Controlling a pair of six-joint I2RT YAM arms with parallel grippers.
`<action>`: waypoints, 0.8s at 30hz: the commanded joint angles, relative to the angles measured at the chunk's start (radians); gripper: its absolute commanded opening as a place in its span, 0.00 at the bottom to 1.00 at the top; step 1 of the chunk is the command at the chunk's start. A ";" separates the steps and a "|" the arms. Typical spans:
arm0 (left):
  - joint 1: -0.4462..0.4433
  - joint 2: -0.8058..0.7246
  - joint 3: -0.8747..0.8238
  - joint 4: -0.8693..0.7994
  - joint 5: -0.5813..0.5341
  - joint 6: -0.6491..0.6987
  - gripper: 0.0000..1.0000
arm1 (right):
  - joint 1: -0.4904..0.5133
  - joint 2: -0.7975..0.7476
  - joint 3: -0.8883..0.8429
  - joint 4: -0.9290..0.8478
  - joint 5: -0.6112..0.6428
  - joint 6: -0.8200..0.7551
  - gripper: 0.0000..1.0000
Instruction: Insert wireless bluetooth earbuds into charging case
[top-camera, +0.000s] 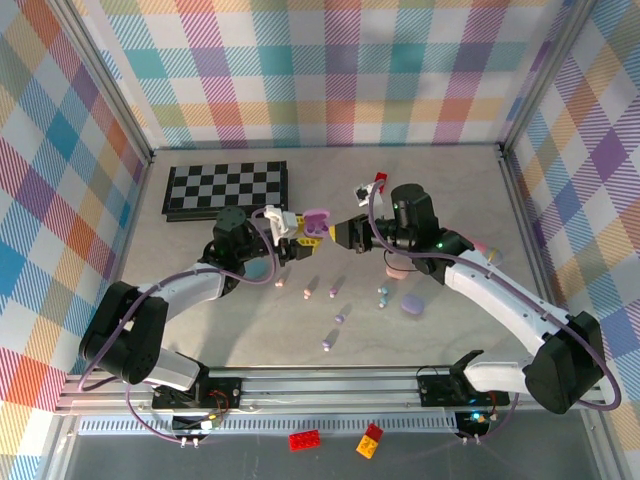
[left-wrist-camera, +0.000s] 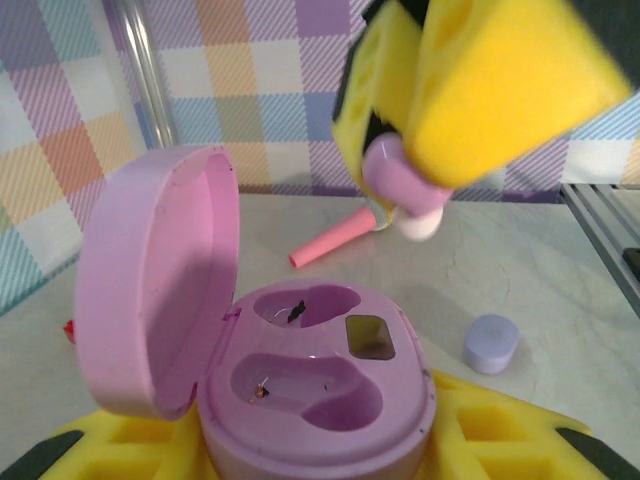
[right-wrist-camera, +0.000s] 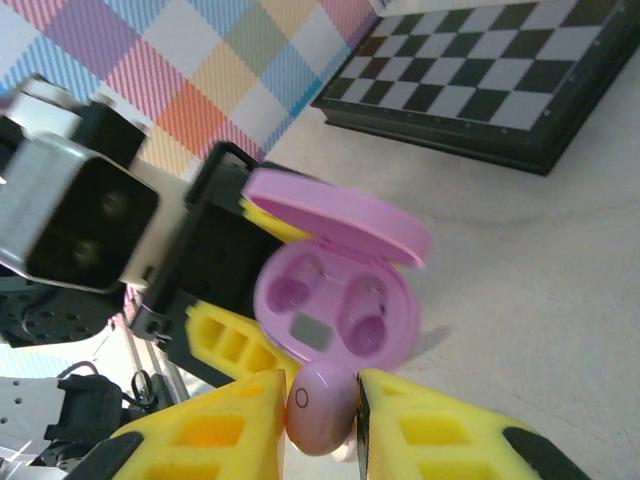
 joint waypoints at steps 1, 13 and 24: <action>-0.019 -0.027 0.032 -0.071 0.032 0.062 0.39 | -0.002 0.003 0.029 0.045 -0.053 0.000 0.23; -0.040 -0.022 0.036 -0.033 0.053 0.031 0.39 | -0.003 0.032 0.010 0.060 -0.057 0.006 0.23; -0.046 -0.031 0.032 -0.014 0.049 0.020 0.39 | -0.002 0.065 -0.007 0.063 -0.030 0.006 0.23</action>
